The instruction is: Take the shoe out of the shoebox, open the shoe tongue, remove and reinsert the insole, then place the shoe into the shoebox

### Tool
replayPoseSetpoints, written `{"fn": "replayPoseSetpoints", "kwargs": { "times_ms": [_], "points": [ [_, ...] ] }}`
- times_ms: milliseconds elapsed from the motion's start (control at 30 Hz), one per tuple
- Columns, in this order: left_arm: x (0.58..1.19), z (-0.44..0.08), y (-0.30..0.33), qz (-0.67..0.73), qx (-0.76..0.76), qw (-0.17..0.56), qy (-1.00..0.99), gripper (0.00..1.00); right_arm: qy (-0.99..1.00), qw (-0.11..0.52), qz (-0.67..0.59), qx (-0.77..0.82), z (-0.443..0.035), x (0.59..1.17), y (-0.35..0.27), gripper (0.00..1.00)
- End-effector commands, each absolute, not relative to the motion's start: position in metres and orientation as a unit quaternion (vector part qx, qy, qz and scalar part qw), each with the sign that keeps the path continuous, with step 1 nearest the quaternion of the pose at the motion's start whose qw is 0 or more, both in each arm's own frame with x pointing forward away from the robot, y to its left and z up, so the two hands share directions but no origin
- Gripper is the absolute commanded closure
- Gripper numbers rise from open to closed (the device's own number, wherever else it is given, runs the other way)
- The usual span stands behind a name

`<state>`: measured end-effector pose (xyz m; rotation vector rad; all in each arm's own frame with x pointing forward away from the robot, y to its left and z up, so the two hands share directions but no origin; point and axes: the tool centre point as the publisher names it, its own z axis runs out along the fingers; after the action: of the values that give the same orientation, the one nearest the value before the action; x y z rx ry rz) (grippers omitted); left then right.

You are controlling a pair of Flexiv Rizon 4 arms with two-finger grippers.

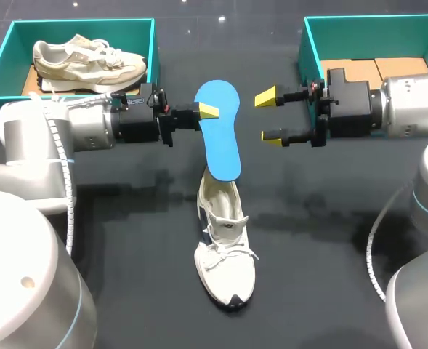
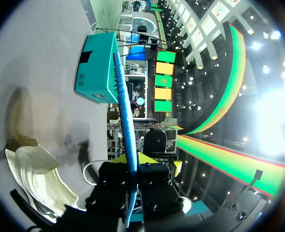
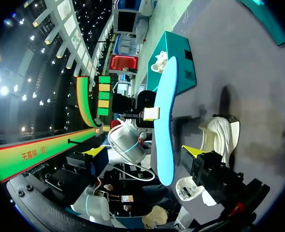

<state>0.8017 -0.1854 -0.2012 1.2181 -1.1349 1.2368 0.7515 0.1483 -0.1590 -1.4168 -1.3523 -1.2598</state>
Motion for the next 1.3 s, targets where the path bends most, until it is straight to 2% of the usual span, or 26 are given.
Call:
{"fn": "replayPoseSetpoints", "kwargs": {
  "times_ms": [33, 467, 600, 967, 1167, 1300],
  "points": [
    [0.802, -0.201, -0.185, 0.512, 0.506, 0.509, -0.472, 1.00, -0.532, 0.399, -0.499, -0.556, -0.164, 0.754, 0.152, 0.00],
    [0.802, -0.201, -0.185, 0.512, 0.506, 0.509, -0.472, 1.00, -0.528, 0.404, -0.506, -0.549, -0.168, 0.754, 0.151, 0.00],
    [0.801, -0.191, -0.181, 0.554, 0.464, 0.481, -0.496, 1.00, -0.528, 0.404, -0.506, -0.549, -0.168, 0.754, 0.151, 0.00],
    [0.810, -0.160, -0.175, 0.633, 0.350, 0.337, -0.603, 1.00, -0.528, 0.404, -0.506, -0.549, -0.168, 0.754, 0.151, 0.00],
    [0.811, -0.155, -0.178, 0.655, 0.255, 0.213, -0.679, 1.00, -0.528, 0.404, -0.506, -0.549, -0.168, 0.754, 0.151, 0.00],
    [0.814, -0.157, -0.178, 0.657, 0.258, 0.203, -0.679, 1.00, -0.528, 0.404, -0.506, -0.549, -0.168, 0.754, 0.151, 0.00]
  ]
}}
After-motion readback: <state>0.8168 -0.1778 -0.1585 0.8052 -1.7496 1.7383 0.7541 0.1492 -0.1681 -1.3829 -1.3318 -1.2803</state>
